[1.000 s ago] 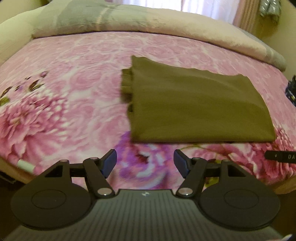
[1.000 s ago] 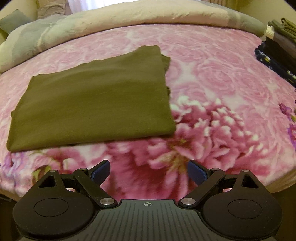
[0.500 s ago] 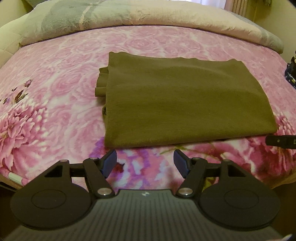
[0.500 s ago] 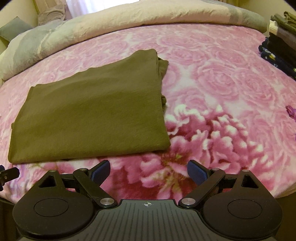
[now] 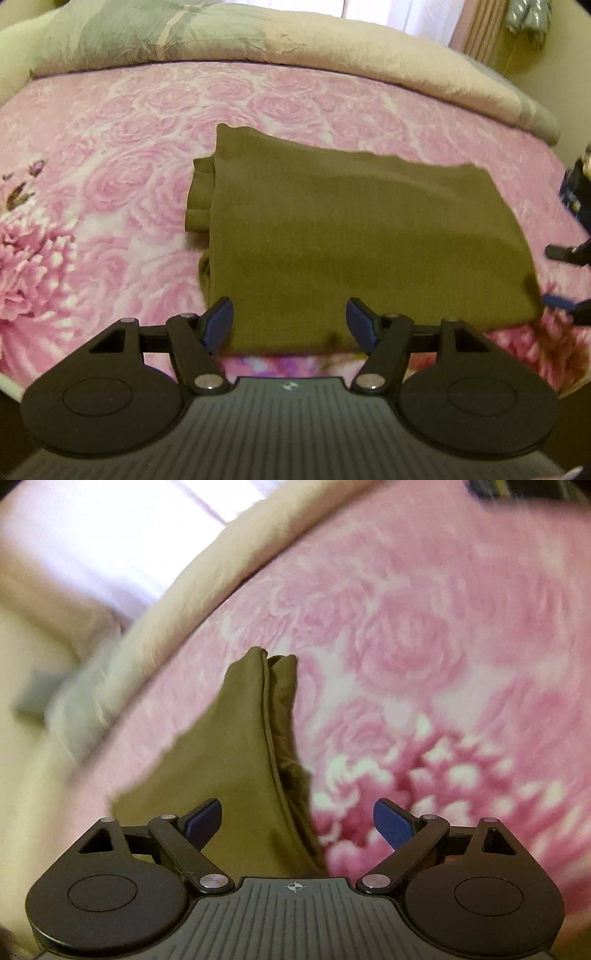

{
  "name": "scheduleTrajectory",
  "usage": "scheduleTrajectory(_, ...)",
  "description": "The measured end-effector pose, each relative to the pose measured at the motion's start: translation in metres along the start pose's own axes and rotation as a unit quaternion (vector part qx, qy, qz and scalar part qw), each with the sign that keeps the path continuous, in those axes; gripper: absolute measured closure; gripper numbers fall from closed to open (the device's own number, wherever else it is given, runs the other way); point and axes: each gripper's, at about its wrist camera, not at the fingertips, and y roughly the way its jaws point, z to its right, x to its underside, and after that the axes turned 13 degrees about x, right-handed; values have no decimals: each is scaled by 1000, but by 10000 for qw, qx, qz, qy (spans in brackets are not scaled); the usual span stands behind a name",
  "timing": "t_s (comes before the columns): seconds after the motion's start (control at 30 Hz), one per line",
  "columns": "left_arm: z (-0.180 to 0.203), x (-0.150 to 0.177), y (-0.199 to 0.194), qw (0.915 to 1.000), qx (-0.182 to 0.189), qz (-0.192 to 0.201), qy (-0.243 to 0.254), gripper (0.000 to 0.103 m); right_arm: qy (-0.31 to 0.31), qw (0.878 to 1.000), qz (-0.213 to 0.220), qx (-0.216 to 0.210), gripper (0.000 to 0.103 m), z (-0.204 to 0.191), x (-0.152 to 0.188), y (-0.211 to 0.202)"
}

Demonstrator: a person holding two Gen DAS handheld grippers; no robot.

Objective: Fold clothes
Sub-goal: 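Close both grippers on the edge of the olive shirt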

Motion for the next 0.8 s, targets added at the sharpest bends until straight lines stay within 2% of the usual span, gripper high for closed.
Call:
scheduleTrajectory(0.1, -12, -6, -1, 9995, 183, 99, -245, 40, 214, 9992, -33, -345, 11, 5, -10, 10)
scheduleTrajectory(0.13, -17, -8, 0, 9991, 226, 118, -339, 40, 220, 9990, -36, -382, 16, 5, -12, 13)
scheduleTrajectory(0.17, -22, -9, 0, 9986, 268, 137, -434, 40, 230, 9989, -64, -415, 33, 5, -15, 16)
scheduleTrajectory(0.2, -26, -11, 1, 9980, 306, 154, -533, 40, 284, 9984, -136, -459, 38, 6, -18, 21)
scheduleTrajectory(0.37, -45, -15, 1, 9930, 523, 259, -1024, 40, 310, 9960, -410, -735, 38, 7, -31, 40)
scheduleTrajectory(0.63, -71, -15, 2, 9802, 925, 403, -1705, 42, -127, 9938, -385, -1036, 39, -8, -26, 58)
scheduleTrajectory(0.73, -79, -15, 3, 9759, 1009, 439, -1885, 42, -27, 9934, -474, -1040, 66, -7, -23, 67)
scheduleTrajectory(0.8, -83, -13, 3, 9743, 1035, 446, -1950, 42, 125, 9932, -529, -1034, 72, -5, -23, 72)
